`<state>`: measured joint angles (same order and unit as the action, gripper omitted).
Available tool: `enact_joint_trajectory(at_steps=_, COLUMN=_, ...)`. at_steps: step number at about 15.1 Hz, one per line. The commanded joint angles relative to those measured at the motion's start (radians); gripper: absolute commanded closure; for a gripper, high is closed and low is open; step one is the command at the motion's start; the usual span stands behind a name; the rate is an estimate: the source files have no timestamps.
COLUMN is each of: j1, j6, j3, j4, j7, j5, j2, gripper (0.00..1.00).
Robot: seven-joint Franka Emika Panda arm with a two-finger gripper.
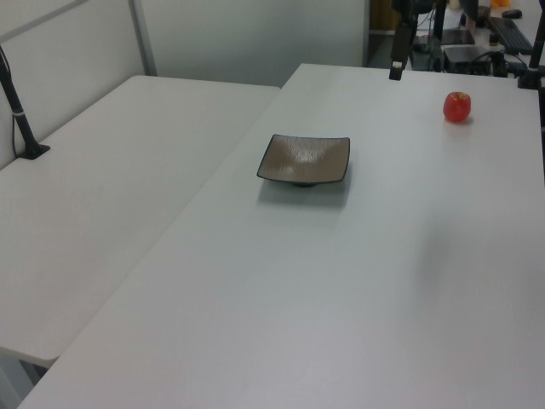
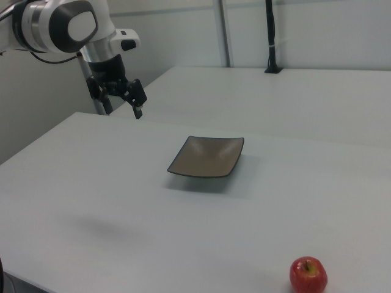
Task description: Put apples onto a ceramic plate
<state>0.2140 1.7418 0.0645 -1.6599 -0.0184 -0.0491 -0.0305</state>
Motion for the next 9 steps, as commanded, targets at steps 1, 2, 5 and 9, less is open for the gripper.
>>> enact_joint_trajectory(at_steps=1, j1=0.004, j6=-0.021, j3=0.008, j4=-0.023, j7=-0.031, j5=-0.020, j2=-0.031, gripper=0.00)
enact_joint_trajectory(at_steps=2, j1=0.004, j6=-0.021, j3=0.008, j4=-0.023, j7=-0.035, j5=-0.020, j2=-0.031, gripper=0.00)
enact_joint_trajectory(at_steps=5, j1=0.001, j6=-0.021, j3=0.008, j4=-0.026, j7=-0.052, j5=-0.020, j2=-0.035, gripper=0.00)
enact_joint_trajectory(at_steps=9, j1=-0.024, j6=-0.024, j3=0.015, j4=-0.024, j7=-0.060, j5=-0.008, j2=-0.051, gripper=0.00)
